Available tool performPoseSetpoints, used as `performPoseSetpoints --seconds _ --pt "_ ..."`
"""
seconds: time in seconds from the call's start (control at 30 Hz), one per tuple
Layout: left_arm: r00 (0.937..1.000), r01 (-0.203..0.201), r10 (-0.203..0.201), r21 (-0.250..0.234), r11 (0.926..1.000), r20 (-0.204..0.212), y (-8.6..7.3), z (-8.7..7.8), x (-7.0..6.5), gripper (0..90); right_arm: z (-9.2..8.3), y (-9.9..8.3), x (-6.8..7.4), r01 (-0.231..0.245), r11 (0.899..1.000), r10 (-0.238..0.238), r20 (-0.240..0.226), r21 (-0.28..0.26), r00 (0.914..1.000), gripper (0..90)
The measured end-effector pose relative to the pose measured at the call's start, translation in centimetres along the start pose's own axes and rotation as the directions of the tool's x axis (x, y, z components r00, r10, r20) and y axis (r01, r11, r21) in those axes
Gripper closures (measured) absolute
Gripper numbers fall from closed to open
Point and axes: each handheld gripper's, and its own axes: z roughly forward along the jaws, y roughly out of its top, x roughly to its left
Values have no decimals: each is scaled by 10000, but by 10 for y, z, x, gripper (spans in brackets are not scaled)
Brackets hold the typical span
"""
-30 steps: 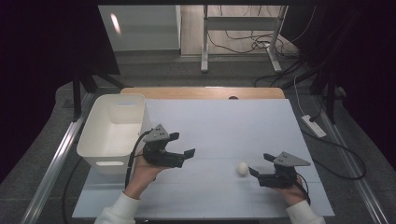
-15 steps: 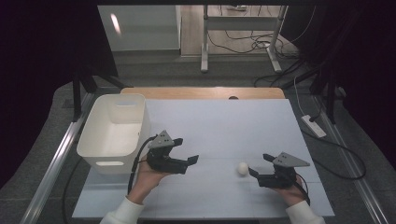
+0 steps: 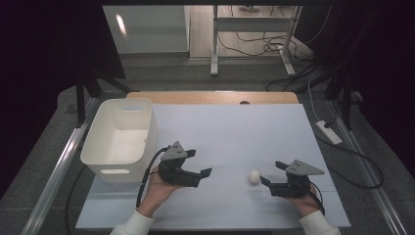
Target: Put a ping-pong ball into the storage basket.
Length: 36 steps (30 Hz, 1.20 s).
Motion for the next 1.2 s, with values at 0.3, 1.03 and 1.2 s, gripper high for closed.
performPoseSetpoints --seconds 0.3,1.03,1.2 --pt "10000 -60 59 193 9998 63 -3 6 -2 131 -2 -1 0 -41 10000 41 20 -30 10000 154" --pt "9998 2 -10 421 9991 192 -7 14 -4 132 -2 -1 1 33 10000 -33 13 2 10000 154" --pt "9997 2 -12 453 9990 223 -7 16 -5 132 -2 -1 1 19 10000 -19 0 -29 10000 154"
